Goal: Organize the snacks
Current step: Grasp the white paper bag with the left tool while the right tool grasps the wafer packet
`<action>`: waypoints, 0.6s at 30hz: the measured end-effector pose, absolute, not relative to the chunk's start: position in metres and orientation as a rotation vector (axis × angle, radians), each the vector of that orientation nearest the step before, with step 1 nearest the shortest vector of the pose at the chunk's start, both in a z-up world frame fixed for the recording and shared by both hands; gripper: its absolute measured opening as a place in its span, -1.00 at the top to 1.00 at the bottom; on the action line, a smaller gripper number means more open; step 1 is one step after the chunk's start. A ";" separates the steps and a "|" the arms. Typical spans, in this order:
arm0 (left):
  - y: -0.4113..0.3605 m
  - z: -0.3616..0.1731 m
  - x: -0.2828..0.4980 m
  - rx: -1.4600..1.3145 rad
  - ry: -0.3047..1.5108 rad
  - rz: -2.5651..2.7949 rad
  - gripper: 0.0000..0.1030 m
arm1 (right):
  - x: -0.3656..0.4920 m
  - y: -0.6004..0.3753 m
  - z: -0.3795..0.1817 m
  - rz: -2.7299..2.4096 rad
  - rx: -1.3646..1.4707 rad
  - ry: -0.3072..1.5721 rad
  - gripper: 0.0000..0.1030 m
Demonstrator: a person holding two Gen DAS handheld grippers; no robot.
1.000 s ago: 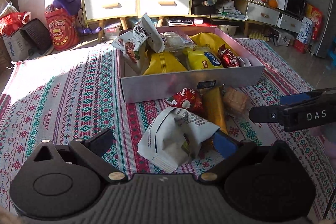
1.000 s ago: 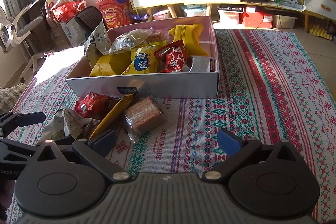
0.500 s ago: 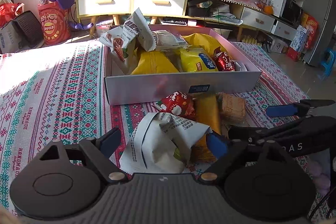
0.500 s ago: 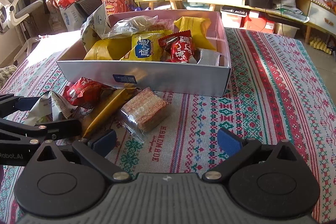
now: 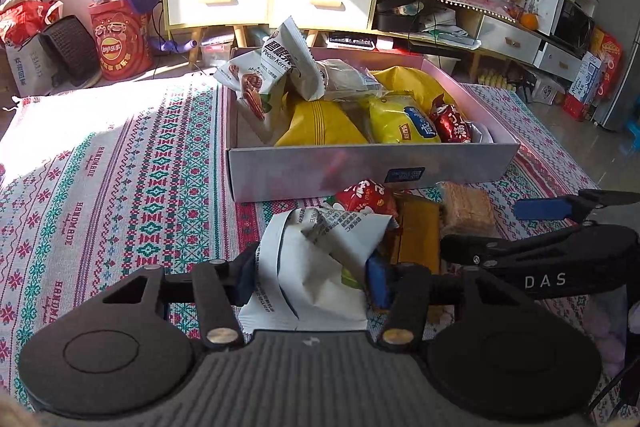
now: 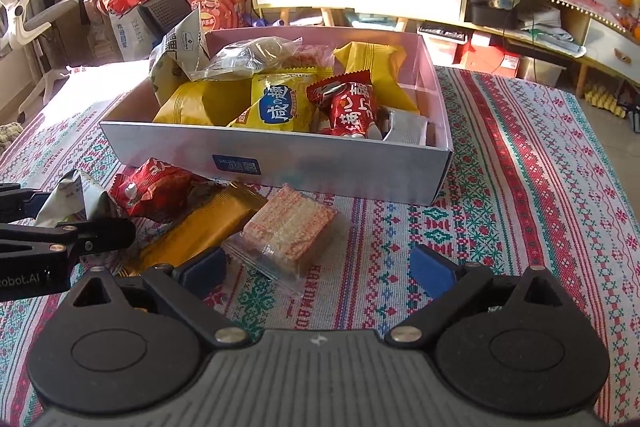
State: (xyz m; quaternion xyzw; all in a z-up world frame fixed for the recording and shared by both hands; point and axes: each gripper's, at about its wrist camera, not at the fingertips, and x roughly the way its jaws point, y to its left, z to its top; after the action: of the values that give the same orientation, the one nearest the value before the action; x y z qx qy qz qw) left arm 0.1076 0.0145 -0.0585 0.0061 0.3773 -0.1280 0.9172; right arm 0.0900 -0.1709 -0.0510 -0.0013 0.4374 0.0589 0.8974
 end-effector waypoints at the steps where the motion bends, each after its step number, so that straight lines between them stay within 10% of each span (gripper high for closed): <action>1: 0.015 -0.058 0.108 0.009 0.778 -0.262 -0.15 | 0.091 -0.170 -0.051 0.120 0.000 0.905 -0.88; 11: 0.019 -0.056 0.106 -0.008 0.802 -0.272 -0.15 | 0.098 -0.158 -0.054 0.120 -0.033 0.884 -0.72; 18: 0.017 -0.055 0.102 -0.010 0.804 -0.275 -0.15 | 0.095 -0.147 -0.047 0.180 -0.091 0.887 0.19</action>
State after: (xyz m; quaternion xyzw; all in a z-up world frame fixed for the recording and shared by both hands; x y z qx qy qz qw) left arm 0.1016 0.0169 -0.0547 -0.0048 0.3902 -0.1333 0.9110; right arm 0.0954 -0.1473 -0.0474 -0.0438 0.4282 0.0870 0.8984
